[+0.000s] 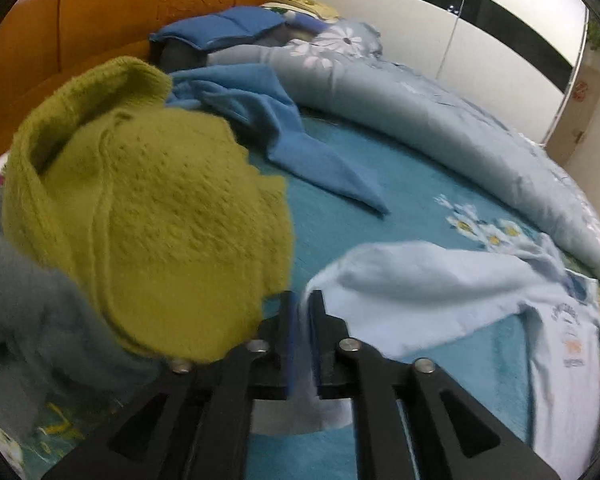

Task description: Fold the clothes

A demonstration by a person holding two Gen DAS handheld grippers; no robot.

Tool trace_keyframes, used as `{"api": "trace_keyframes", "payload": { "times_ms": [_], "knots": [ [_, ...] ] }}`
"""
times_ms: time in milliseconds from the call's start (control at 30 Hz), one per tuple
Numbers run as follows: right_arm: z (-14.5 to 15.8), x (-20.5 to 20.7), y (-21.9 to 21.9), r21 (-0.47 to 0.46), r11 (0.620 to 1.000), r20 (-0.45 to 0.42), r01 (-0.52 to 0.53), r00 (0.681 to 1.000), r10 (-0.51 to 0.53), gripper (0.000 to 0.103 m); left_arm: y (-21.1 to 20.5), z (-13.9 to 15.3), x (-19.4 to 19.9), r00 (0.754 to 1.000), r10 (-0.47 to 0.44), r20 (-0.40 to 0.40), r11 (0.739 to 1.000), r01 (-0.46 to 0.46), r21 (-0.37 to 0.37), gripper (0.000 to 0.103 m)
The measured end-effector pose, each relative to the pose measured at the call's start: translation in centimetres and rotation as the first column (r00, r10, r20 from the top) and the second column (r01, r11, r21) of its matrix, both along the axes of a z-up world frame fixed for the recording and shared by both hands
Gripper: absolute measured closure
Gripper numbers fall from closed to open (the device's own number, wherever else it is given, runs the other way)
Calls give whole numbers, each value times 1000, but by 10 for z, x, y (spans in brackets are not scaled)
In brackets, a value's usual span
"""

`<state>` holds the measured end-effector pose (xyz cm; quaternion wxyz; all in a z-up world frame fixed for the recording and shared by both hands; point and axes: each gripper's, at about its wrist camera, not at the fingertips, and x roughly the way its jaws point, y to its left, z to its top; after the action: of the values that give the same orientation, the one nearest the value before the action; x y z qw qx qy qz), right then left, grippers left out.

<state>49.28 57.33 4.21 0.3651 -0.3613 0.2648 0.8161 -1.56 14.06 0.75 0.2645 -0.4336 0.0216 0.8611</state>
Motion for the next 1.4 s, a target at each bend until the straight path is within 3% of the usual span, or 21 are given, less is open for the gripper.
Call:
{"api": "trace_keyframes", "payload": {
  "times_ms": [67,200,300,467,667,767,833,900,933,1033,1167,1333,1400],
  "knots": [
    [-3,3,-7,-5,1000,-2,-19,1000,19,45,-3,4,20,1000,-2,-4,1000,2,23,65],
    [-9,12,-31,-24,997,-5,-80,997,79,45,-15,16,70,999,-23,33,994,19,109,57],
    [-20,25,-53,-48,989,5,-138,990,138,45,-5,14,125,979,-178,99,971,158,181,56],
    [-40,48,-78,-98,976,16,-194,980,197,45,31,-3,207,906,-388,170,918,362,162,55],
    [-48,64,-88,-125,972,-33,-197,980,195,45,59,-26,257,859,-461,223,887,453,87,55],
    [-49,65,-94,-120,970,-49,-212,977,207,50,60,-28,265,863,-452,227,891,447,74,55],
    [-51,67,-97,-132,967,-65,-218,975,211,83,59,-28,268,866,-444,229,896,438,78,55],
    [-54,69,-98,-148,963,-84,-224,973,214,94,53,-31,268,863,-434,259,901,416,125,55],
    [-54,70,-99,-154,961,-95,-228,972,216,96,50,-32,268,867,-421,266,907,399,136,57],
    [-50,73,-99,-170,958,-135,-229,969,207,97,41,-32,271,902,-357,244,934,337,122,101],
    [-38,79,-103,-159,958,-163,-240,963,214,97,35,-21,280,923,-337,185,940,318,125,102],
    [-22,91,-115,-120,959,-160,-258,958,238,97,24,-4,292,925,-365,108,930,357,85,102],
    [-28,92,-115,-122,959,-139,-255,961,238,97,27,-11,289,922,-373,108,928,368,58,102]
  ]
}}
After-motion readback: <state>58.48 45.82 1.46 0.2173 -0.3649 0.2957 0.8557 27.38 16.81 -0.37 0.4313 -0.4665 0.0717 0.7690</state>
